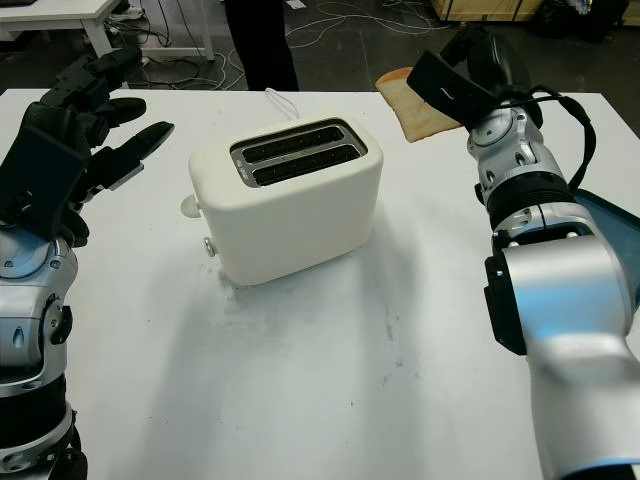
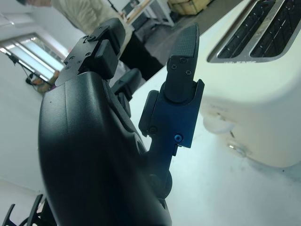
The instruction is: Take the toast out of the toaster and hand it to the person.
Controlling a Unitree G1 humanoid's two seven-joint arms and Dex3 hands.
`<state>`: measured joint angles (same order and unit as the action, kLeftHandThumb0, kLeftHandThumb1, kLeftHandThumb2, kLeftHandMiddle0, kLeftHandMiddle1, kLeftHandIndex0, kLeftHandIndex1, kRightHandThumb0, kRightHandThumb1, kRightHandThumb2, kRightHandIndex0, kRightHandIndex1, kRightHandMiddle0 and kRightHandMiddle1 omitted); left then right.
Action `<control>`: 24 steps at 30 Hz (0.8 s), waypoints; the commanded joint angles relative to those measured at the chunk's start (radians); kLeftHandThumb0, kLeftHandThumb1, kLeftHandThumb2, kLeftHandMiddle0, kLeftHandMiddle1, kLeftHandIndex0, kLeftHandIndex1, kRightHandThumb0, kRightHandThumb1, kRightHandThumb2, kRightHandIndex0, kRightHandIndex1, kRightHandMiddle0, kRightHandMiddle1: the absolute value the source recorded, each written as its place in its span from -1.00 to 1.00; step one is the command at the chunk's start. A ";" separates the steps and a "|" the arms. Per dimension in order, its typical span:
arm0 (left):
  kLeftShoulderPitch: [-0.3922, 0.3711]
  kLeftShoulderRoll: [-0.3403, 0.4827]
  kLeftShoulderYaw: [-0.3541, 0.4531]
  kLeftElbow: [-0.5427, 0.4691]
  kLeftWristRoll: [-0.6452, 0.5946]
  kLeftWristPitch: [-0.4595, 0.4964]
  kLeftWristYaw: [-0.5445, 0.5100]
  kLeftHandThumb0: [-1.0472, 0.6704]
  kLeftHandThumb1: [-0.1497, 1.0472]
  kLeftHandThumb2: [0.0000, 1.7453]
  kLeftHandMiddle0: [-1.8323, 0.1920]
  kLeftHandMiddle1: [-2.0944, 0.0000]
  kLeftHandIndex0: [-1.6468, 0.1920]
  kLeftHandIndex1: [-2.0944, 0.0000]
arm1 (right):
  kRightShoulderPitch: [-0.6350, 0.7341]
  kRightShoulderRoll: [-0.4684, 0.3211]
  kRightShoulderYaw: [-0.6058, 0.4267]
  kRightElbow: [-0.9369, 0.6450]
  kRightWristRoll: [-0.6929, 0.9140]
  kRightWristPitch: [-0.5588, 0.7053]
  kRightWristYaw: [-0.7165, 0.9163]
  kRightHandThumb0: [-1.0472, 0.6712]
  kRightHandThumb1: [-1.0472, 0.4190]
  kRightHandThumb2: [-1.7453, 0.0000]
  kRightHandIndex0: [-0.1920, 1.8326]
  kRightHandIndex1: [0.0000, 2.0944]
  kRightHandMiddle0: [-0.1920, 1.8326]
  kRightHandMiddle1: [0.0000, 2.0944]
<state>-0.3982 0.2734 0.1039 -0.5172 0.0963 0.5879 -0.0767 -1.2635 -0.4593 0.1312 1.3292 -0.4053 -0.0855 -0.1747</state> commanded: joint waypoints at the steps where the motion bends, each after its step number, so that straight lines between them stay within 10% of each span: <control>1: 0.006 0.005 0.000 -0.007 0.005 -0.004 0.001 -0.33 0.79 -0.83 0.73 0.16 0.45 0.76 | 0.007 -0.001 -0.002 0.000 0.006 -0.006 0.004 -0.05 -0.83 0.65 -0.24 0.67 -0.30 0.37; 24: 0.008 0.000 0.006 -0.008 0.000 -0.001 0.002 -0.34 0.79 -0.83 0.75 0.15 0.45 0.76 | 0.003 -0.002 0.010 0.001 0.006 0.003 0.006 -0.11 -0.83 0.64 -0.17 0.67 -0.38 0.57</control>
<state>-0.3981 0.2725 0.1051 -0.5175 0.0958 0.5878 -0.0766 -1.2635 -0.4593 0.1433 1.3293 -0.4063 -0.0836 -0.1750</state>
